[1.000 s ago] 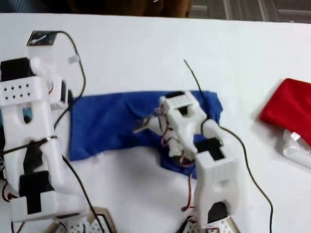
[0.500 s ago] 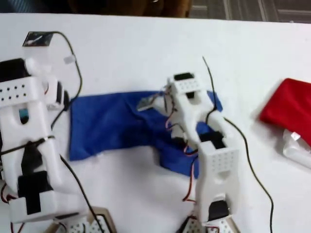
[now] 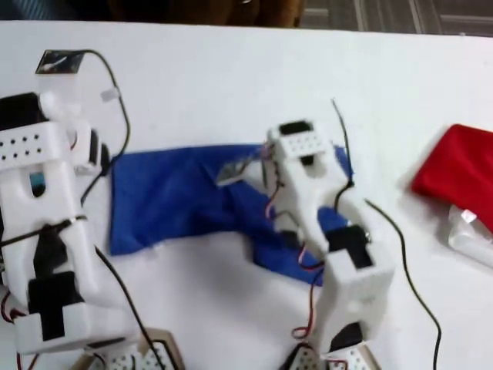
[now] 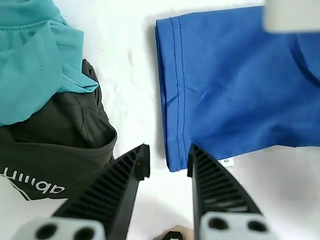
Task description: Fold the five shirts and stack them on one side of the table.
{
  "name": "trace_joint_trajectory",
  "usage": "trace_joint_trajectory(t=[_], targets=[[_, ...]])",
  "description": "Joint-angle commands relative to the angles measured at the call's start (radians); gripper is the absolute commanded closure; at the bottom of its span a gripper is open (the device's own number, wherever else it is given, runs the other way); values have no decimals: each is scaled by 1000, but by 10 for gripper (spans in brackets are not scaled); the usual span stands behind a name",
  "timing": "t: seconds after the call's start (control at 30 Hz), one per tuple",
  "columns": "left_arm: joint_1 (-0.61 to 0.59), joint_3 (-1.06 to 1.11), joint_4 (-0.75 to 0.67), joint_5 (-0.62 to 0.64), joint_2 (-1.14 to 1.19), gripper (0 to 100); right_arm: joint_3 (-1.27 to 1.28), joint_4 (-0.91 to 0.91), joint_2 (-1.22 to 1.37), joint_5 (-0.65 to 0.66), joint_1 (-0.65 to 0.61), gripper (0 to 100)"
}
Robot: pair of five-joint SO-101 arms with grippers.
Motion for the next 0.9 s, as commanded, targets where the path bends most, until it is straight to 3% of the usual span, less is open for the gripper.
trace_joint_trajectory(t=[0.0, 0.17, 0.4, 0.87], targets=[[-5, -10, 8, -6, -46, 849, 138, -67, -101, -8, -65, 807], [-8, -10, 8, -8, -46, 849, 293, -203, -104, -8, -54, 819], [-8, -12, 8, -8, -46, 849, 321, -331, -102, -3, -31, 819], [-8, -12, 9, -9, -46, 849, 313, -387, 35, -2, -36, 822]])
